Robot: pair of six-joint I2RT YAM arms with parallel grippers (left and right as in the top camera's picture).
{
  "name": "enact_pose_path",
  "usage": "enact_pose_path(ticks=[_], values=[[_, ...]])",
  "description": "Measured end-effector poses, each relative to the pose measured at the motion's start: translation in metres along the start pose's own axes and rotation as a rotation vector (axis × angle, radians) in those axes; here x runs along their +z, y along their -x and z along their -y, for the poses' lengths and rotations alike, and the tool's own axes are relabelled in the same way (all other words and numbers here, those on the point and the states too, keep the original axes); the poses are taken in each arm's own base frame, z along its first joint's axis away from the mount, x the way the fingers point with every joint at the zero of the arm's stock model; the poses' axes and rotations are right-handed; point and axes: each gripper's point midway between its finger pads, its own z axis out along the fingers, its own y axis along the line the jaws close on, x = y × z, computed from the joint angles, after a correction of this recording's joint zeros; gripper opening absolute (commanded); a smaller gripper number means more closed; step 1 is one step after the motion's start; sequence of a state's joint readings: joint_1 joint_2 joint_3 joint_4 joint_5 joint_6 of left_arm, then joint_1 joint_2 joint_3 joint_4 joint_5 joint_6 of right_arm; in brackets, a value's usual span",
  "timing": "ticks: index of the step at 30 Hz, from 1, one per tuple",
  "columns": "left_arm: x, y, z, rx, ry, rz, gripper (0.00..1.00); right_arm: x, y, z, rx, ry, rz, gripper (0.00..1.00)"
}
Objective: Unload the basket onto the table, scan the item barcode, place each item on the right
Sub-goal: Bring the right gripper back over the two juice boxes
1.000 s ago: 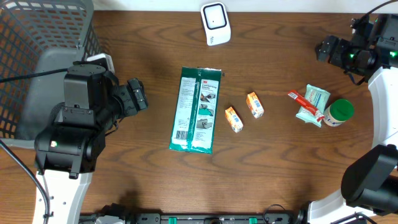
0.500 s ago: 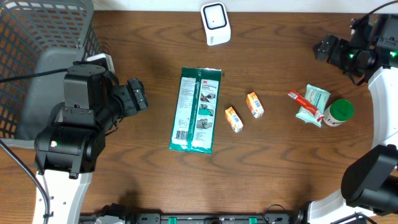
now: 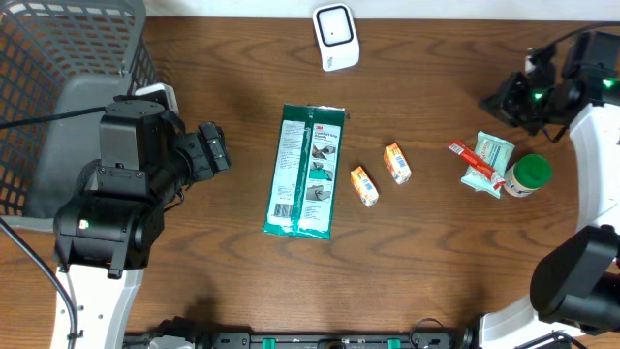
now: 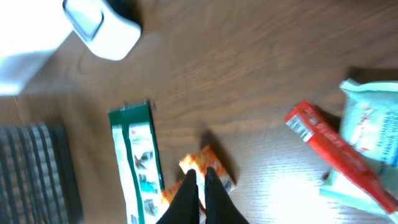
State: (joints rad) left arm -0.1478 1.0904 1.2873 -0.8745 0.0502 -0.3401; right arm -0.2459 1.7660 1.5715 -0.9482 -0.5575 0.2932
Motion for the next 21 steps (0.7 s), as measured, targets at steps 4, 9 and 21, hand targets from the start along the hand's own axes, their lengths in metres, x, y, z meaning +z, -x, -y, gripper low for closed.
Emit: enact_pose_path(ticks=[4, 9, 21], values=[[0.000, 0.000, 0.000, 0.000, 0.000, 0.000, 0.90, 0.019, -0.038, -0.022, -0.122, 0.002, -0.125, 0.13], [0.000, 0.000, 0.000, 0.000, 0.000, 0.001, 0.90, 0.050, -0.088, -0.045, -0.279, -0.035, -0.250, 0.13], [0.000, 0.000, 0.000, 0.000, 0.000, 0.000, 0.90, 0.083, -0.143, -0.084, -0.528, -0.072, -0.324, 0.01]])
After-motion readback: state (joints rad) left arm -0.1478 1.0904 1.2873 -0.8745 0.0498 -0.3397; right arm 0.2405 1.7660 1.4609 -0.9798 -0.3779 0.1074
